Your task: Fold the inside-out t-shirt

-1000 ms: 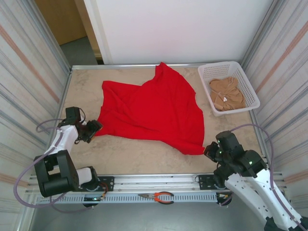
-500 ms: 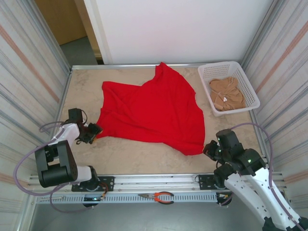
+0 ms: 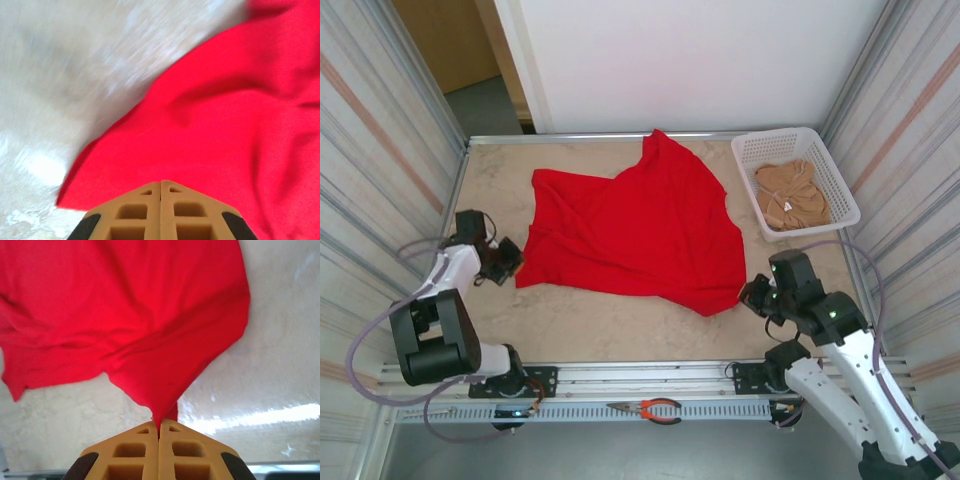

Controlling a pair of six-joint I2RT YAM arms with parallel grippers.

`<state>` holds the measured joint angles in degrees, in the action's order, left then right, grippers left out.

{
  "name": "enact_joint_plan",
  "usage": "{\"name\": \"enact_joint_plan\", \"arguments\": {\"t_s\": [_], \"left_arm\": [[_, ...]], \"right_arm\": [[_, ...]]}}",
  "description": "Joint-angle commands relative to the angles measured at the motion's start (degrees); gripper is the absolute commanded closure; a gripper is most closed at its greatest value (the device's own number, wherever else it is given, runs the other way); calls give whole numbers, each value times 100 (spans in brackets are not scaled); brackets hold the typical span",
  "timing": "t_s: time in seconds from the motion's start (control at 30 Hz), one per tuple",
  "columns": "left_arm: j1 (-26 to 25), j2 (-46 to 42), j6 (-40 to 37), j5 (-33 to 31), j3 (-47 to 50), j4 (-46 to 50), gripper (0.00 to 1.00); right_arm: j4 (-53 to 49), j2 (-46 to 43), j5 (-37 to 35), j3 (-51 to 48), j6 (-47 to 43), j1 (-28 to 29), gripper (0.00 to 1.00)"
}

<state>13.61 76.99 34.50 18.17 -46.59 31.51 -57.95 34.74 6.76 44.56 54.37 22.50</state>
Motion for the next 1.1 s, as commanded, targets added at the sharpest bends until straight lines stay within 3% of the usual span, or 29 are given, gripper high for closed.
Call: {"name": "enact_joint_plan", "arguments": {"t_s": [0.0,0.17,0.23,0.27,0.3,0.43,0.63,0.8,1.07], "left_arm": [[106,-393,-447,171,-831,546,100],[144,-768,-627,280,-1025,756,98],[150,-834,-573,423,-785,753,66],[148,-859,-509,497,-613,736,56],[149,-880,-444,597,-407,690,54],[-57,-1060,-85,767,546,372,50],[-492,-1800,558,225,1637,277,49],[-578,-2091,770,-132,1879,331,49],[-672,-1412,805,-69,1899,-64,52]], "right_arm": [[402,235,417,639,-526,-518,100],[549,417,1046,1011,-662,-1176,100],[541,356,1118,915,-656,-1212,100],[524,299,1130,822,-636,-1210,100],[499,232,1155,730,-621,-1214,100],[432,-80,1204,236,-499,-1213,100],[323,-408,1178,-185,-419,-1213,100],[355,-423,1197,-281,-426,-1213,100],[408,-402,1155,-296,-445,-1213,100]]}}
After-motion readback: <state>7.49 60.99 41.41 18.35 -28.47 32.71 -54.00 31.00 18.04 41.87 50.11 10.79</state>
